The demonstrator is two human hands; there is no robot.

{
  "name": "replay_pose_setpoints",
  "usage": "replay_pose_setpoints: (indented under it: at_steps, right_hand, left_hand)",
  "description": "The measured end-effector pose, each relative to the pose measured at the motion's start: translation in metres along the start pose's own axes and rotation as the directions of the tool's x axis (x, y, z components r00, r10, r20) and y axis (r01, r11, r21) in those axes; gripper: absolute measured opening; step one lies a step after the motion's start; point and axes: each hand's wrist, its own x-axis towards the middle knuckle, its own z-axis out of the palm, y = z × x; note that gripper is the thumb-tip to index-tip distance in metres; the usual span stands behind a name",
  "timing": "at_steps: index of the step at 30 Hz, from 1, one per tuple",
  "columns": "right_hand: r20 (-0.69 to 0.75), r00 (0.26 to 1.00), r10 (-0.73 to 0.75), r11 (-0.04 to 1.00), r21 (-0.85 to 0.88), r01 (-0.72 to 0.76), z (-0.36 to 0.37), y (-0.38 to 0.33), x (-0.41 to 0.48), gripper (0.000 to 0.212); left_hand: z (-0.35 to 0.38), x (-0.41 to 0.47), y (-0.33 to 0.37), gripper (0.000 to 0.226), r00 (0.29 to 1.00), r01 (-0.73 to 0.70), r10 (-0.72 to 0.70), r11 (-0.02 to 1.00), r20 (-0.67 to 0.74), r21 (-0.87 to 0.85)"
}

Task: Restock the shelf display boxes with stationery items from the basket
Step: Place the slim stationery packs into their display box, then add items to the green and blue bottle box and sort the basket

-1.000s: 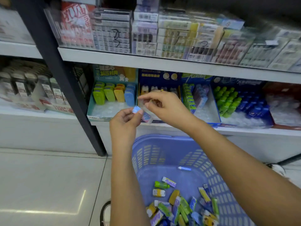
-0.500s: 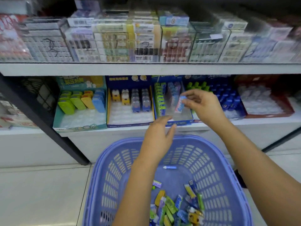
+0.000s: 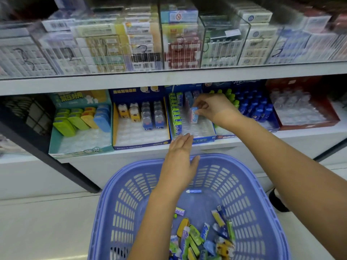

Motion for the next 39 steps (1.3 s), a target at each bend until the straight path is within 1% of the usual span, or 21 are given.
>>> replay_pose_setpoints:
  at_steps: [6,9,11,12,13,15,16,17,18,20,21,22,23,25,28,29,31,33,36,38,39]
  right_hand:
    - [-0.018,0.998,0.061,0.997,0.042,-0.06,0.011,-0.007,-0.003,0.012]
    - [-0.036,0.999,0.024,1.0,-0.005,-0.024,0.002,-0.014,-0.012,0.025]
    - [-0.122,0.992,-0.015,0.998,0.053,0.022,-0.002,-0.018,-0.031,0.029]
    - [-0.138,0.99,-0.015,0.993,0.114,0.031,-0.002,-0.019,-0.046,0.027]
    - [-0.107,0.994,-0.009,0.983,0.182,0.028,0.002,-0.017,-0.062,0.023]
    - [0.078,0.997,0.02,0.968,0.247,-0.039,0.022,-0.008,-0.096,0.017]
    - [0.205,0.977,0.058,0.972,0.212,-0.102,0.038,-0.001,-0.11,0.016]
    - [0.338,0.934,0.112,0.978,0.127,-0.163,0.056,0.008,-0.124,0.017]
    - [0.467,0.867,0.176,0.979,0.01,-0.204,0.077,0.017,-0.135,0.022]
    - [0.677,0.675,0.294,0.956,-0.194,-0.222,0.12,0.035,-0.157,0.041]
    - [0.74,0.591,0.32,0.947,-0.252,-0.198,0.14,0.044,-0.167,0.048]
    - [0.782,0.535,0.321,0.947,-0.282,-0.156,0.158,0.053,-0.177,0.051]
    - [0.812,0.499,0.302,0.952,-0.287,-0.109,0.174,0.06,-0.184,0.049]
    - [0.851,0.465,0.243,0.965,-0.261,-0.027,0.198,0.067,-0.196,0.04]
    - [0.87,0.457,0.185,0.96,-0.259,0.104,0.22,0.069,-0.202,0.031]
    - [0.87,0.458,0.182,0.953,-0.271,0.136,0.225,0.069,-0.202,0.029]
    - [0.876,0.441,0.196,0.949,-0.283,0.14,0.232,0.072,-0.202,0.028]
    - [0.865,0.442,0.235,0.956,-0.289,0.056,0.232,0.076,-0.197,0.029]
    - [0.818,0.485,0.307,0.951,-0.252,-0.178,0.218,0.079,-0.182,0.028]
    - [0.763,0.558,0.326,0.937,-0.184,-0.296,0.204,0.078,-0.169,0.034]
    - [0.733,0.596,0.329,0.929,-0.138,-0.343,0.195,0.076,-0.163,0.039]
  left_hand:
    - [-0.001,-0.003,-0.002,0.057,1.0,0.002,-0.001,0.999,0.019,-0.043]
    - [-0.002,-0.01,0.001,0.04,0.995,-0.046,0.028,0.981,-0.098,-0.188]
    - [0.001,-0.014,0.0,0.024,0.991,-0.041,0.001,0.954,-0.135,-0.296]
    - [0.005,-0.016,-0.002,0.018,0.995,-0.001,-0.034,0.943,-0.098,-0.333]
    - [0.011,-0.018,-0.007,0.015,0.997,0.067,-0.08,0.939,-0.025,-0.336]
    - [0.031,-0.021,-0.025,0.015,0.965,0.228,-0.195,0.955,0.177,-0.187]
    - [0.044,-0.025,-0.038,0.017,0.921,0.294,-0.264,0.953,0.287,-0.066]
    - [0.058,-0.032,-0.052,0.018,0.859,0.342,-0.331,0.939,0.391,0.042]
    - [0.072,-0.04,-0.066,0.019,0.791,0.37,-0.378,0.922,0.482,0.116]
    - [0.099,-0.06,-0.092,0.034,0.675,0.408,-0.418,0.898,0.607,0.165]
    - [0.109,-0.069,-0.102,0.042,0.657,0.41,-0.427,0.894,0.621,0.18]
    - [0.116,-0.075,-0.112,0.046,0.664,0.404,-0.434,0.893,0.608,0.196]
    - [0.121,-0.08,-0.12,0.049,0.678,0.404,-0.449,0.889,0.582,0.215]
    - [0.13,-0.086,-0.138,0.052,0.691,0.426,-0.488,0.871,0.533,0.245]
    - [0.139,-0.09,-0.156,0.045,0.716,0.417,-0.529,0.847,0.454,0.329]
    - [0.141,-0.092,-0.158,0.042,0.723,0.438,-0.544,0.837,0.426,0.328]
    - [0.144,-0.094,-0.16,0.039,0.72,0.521,-0.575,0.818,0.39,0.245]
    - [0.148,-0.098,-0.162,0.04,0.711,0.584,-0.586,0.8,0.388,0.138]
    - [0.151,-0.102,-0.16,0.04,0.673,0.673,-0.636,0.738,0.378,0.045]
    - [0.146,-0.099,-0.155,0.037,0.652,0.675,-0.651,0.732,0.388,0.092]
    - [0.142,-0.094,-0.152,0.039,0.643,0.638,-0.646,0.749,0.412,0.18]
